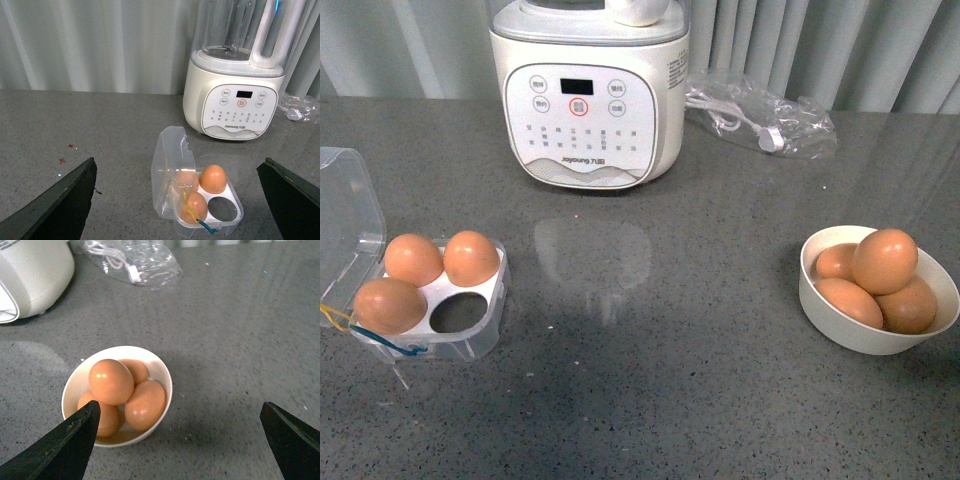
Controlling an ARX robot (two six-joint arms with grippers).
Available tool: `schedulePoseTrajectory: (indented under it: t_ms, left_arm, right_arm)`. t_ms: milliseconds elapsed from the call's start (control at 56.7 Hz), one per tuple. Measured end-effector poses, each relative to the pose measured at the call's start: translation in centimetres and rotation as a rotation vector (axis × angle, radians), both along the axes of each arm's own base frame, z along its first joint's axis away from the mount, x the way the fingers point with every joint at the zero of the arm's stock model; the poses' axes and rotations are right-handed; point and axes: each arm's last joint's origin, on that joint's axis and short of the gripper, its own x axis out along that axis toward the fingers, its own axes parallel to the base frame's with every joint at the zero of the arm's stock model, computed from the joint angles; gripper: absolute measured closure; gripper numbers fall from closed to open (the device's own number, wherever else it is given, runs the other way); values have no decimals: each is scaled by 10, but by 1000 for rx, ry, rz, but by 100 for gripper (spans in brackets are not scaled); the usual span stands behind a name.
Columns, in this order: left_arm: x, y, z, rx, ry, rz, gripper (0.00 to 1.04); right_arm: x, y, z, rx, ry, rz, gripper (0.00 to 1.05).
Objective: Put egg into box
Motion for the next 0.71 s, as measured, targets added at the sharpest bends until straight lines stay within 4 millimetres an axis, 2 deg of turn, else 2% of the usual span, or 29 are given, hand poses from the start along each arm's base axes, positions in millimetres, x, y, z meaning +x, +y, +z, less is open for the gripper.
schedulePoseTrajectory:
  t_ms: [106,229,388,705]
  left_arm:
    - [0,0,0,0,0,0,7]
    - [0,0,0,0,0,0,7]
    - [0,0,0,0,0,0,7]
    - [0,0,0,0,0,0,7]
  right_arm:
    - [19,6,-4,-17,11,150,7]
    - [30,13,-11,-13,38,240,7]
    - [37,20,-21,-52,64,275,7]
    - [49,21,-24,-88,78,315,7]
